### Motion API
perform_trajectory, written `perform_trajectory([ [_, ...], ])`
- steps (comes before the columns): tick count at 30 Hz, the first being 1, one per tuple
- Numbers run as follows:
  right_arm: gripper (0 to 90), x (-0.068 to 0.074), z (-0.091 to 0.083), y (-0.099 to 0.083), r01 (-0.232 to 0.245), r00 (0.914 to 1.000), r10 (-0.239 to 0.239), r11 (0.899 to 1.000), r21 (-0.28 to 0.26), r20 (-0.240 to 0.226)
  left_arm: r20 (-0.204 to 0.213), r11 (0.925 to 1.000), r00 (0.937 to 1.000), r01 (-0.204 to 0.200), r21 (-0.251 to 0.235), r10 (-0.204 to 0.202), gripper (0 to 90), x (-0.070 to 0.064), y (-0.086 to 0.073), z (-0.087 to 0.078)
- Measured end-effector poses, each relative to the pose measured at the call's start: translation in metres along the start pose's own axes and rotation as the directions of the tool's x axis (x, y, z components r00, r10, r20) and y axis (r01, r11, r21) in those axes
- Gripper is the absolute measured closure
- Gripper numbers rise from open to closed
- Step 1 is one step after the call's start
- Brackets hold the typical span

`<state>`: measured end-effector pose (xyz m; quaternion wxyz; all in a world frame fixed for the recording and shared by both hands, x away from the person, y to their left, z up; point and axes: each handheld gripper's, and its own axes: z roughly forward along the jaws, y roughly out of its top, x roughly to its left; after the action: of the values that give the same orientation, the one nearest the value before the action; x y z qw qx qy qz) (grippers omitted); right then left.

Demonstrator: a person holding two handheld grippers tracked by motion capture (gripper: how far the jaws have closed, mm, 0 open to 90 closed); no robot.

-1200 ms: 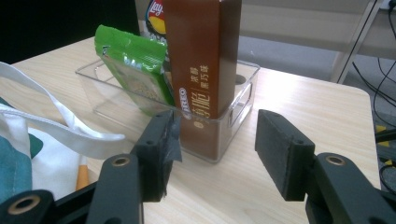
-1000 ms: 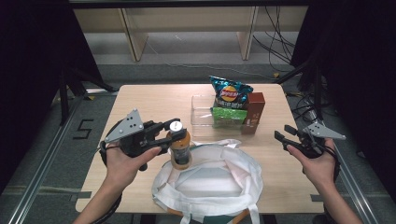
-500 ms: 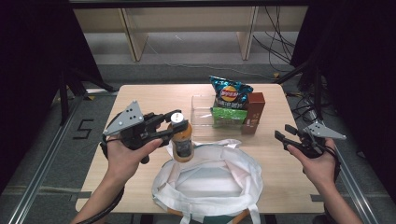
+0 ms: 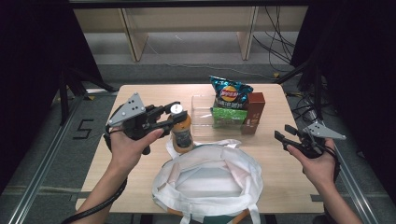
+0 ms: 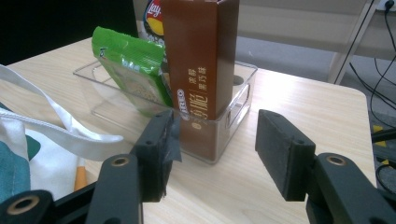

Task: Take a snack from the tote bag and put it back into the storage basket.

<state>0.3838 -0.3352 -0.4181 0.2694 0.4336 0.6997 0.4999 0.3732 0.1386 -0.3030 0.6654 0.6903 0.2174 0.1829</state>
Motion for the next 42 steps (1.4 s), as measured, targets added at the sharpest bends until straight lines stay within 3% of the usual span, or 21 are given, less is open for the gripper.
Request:
perform_trajectory([
  [4, 47.9, -0.001, 0.0, 0.0, 0.007, 0.9999, -0.006, 1.0, 0.018, -0.015, 0.001, 1.0, 1.0, 0.004, 0.003, -0.004, 58.8, 0.005, -0.001, 0.005],
  [5, 47.9, -0.003, 0.0, 0.001, 0.027, 0.9995, -0.027, 1.0, 0.012, -0.018, 0.001, 1.0, 1.0, 0.005, 0.005, -0.005, 58.8, 0.005, -0.002, 0.005],
  [8, 47.8, -0.001, 0.0, 0.0, 0.012, 0.9999, -0.012, 1.0, -0.001, -0.001, 0.006, 1.0, 1.0, 0.002, 0.007, -0.002, 58.8, 0.008, -0.002, 0.008],
  [9, 47.9, -0.002, 0.001, 0.001, 0.023, 0.9997, -0.023, 1.0, 0.003, -0.007, 0.01, 1.0, 1.0, 0.001, 0.006, -0.001, 58.8, 0.009, -0.003, 0.009],
  [10, 47.8, -0.001, 0.0, 0.0, 0.003, 0.9999, -0.002, 1.0, 0.018, -0.016, 0.014, 1.0, 0.9999, 0.002, 0.007, -0.002, 58.8, 0.01, -0.003, 0.01],
  [15, 47.8, -0.002, 0.0, 0.001, 0.022, 0.9997, -0.022, 1.0, 0.012, -0.007, 0.024, 1.0, 0.9997, 0.002, 0.006, -0.002, 58.8, 0.015, -0.004, 0.013],
  [22, 47.8, -0.001, 0.0, 0.0, 0.004, 1.0, -0.004, 1.0, 0.017, -0.008, 0.028, 1.0, 0.9996, -0.002, -0.004, 0.002, 58.8, 0.021, -0.005, 0.016],
  [26, 47.8, -0.002, 0.001, 0.0, 0.021, 0.9998, -0.021, 1.0, -0.024, 0.006, 0.034, 0.9999, 0.9994, -0.001, -0.011, 0.002, 58.8, 0.023, -0.004, 0.017],
  [31, 47.0, -0.001, 0.001, -0.001, 0.014, 0.9999, -0.014, 1.0, 0.004, -0.009, 0.03, 0.9998, 0.9994, -0.015, -0.013, 0.016, 58.8, 0.025, -0.001, 0.019],
  [39, 46.2, -0.001, 0.002, -0.001, 0.009, 0.9999, -0.009, 1.0, -0.006, 0.007, 0.027, 0.9998, 0.9995, -0.019, -0.01, 0.02, 58.8, 0.03, 0.0, 0.025],
  [42, 46.1, -0.002, 0.001, -0.001, 0.02, 0.9997, -0.02, 1.0, 0.004, -0.013, 0.028, 0.9998, 0.9994, -0.02, -0.006, 0.02, 58.8, 0.033, 0.0, 0.027],
])
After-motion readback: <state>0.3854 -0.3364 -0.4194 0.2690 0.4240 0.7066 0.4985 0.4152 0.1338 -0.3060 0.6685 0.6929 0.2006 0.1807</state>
